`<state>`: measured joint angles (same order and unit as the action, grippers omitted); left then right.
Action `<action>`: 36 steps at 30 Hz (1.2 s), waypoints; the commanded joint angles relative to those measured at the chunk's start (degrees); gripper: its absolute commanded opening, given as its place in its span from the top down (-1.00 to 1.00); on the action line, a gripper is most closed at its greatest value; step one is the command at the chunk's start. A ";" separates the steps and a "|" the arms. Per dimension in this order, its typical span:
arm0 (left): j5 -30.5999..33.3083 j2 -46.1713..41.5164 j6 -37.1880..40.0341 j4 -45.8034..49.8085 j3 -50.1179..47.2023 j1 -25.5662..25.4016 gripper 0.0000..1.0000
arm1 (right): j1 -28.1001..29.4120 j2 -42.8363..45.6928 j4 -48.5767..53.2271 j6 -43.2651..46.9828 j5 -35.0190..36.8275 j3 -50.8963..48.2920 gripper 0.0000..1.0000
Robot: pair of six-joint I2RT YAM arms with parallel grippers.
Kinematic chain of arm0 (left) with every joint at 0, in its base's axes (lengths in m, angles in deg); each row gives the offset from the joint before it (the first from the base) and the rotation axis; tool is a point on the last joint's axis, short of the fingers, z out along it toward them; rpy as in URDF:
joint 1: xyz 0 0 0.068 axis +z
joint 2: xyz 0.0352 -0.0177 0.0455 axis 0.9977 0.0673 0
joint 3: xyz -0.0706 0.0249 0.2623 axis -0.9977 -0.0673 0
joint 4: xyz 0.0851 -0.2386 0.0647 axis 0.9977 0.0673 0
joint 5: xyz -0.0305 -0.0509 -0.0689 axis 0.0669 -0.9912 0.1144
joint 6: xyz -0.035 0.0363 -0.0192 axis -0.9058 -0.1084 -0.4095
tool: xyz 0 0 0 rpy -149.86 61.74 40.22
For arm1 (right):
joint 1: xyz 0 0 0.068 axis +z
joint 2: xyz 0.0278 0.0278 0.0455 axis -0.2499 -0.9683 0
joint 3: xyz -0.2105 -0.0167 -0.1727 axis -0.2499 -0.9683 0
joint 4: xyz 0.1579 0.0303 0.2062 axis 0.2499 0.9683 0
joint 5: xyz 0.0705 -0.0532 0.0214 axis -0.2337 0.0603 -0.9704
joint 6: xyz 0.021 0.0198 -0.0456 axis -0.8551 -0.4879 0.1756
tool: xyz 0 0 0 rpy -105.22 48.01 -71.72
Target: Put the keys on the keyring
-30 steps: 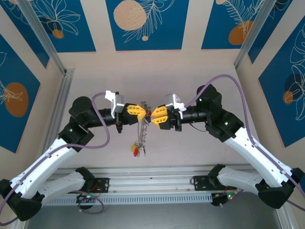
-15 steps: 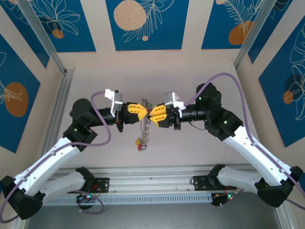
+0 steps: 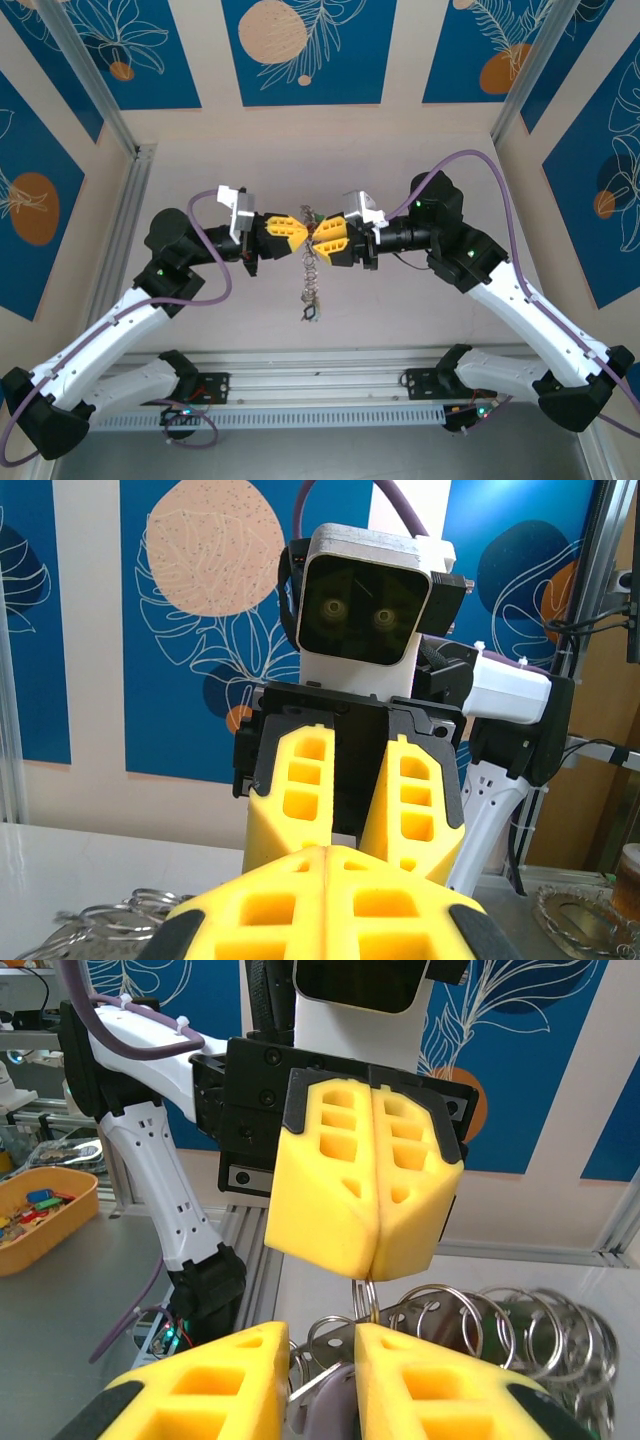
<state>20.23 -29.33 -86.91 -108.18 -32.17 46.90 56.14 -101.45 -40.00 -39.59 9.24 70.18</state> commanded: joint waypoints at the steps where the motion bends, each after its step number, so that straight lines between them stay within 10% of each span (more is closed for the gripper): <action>1: -1.55 -0.49 -0.51 -4.87 0.23 -0.11 1.00 | 0.47 0.47 -0.35 0.02 0.76 1.03 0.49; 36: -1.35 -0.39 1.03 -2.55 1.04 -0.05 1.00 | -0.68 -0.24 -3.07 -2.41 1.32 -1.40 0.44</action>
<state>19.99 -29.33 -86.65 -107.44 -32.19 46.90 55.73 -101.17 -41.97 -40.88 11.40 69.35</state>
